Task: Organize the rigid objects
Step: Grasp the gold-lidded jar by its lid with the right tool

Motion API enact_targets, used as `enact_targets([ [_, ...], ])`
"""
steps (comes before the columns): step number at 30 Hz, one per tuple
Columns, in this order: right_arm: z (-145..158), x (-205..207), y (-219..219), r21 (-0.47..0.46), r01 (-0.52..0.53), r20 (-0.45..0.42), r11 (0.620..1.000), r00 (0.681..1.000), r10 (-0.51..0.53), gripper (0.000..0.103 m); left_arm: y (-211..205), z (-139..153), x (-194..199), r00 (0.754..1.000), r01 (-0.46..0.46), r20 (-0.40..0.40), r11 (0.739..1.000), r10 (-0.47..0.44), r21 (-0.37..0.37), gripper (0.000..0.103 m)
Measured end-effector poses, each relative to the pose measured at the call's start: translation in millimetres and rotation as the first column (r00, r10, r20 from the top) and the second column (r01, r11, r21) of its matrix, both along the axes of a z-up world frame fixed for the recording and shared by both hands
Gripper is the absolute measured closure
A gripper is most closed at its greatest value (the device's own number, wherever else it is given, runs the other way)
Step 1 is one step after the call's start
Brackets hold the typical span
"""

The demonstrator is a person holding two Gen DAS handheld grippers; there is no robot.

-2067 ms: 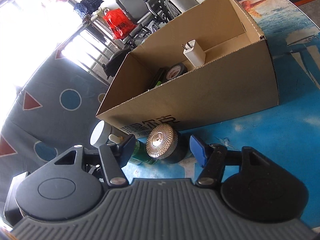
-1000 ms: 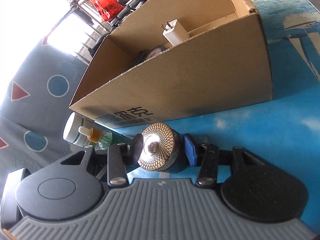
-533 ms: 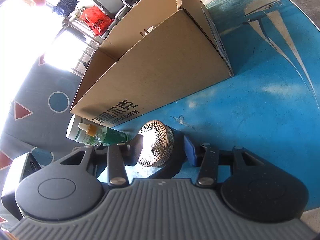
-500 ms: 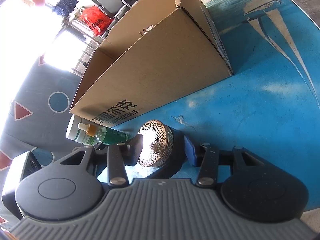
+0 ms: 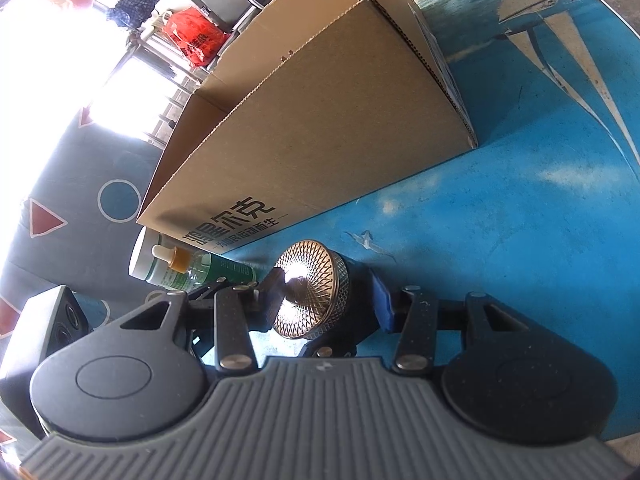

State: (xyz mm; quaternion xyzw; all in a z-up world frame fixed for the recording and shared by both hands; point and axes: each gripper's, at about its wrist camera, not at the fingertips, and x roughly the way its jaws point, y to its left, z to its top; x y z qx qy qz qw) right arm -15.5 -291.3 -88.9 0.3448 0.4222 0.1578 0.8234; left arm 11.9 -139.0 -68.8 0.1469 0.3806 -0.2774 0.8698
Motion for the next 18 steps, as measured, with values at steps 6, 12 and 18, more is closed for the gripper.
enact_targets([
  [6, 0.1, 0.8, 0.4, -0.003, -0.002, 0.001, 1.000, 1.000, 0.002, 0.058, -4.6, 2.3, 6.4, 1.000, -0.021, -0.013, 1.000, 0.021, 0.005, 0.046],
  [12, 3.0, 2.4, 3.2, -0.027, -0.028, 0.009, 0.999, 1.000, 0.028, 0.057, -12.1, 4.9, 6.9, 0.999, -0.046, -0.026, 0.998, 0.046, 0.031, 0.045],
  [18, 5.3, 5.6, 5.3, -0.046, -0.046, 0.007, 0.998, 0.999, 0.047, 0.056, -17.6, 5.3, 6.9, 0.997, -0.072, -0.029, 0.997, 0.073, 0.032, 0.045],
])
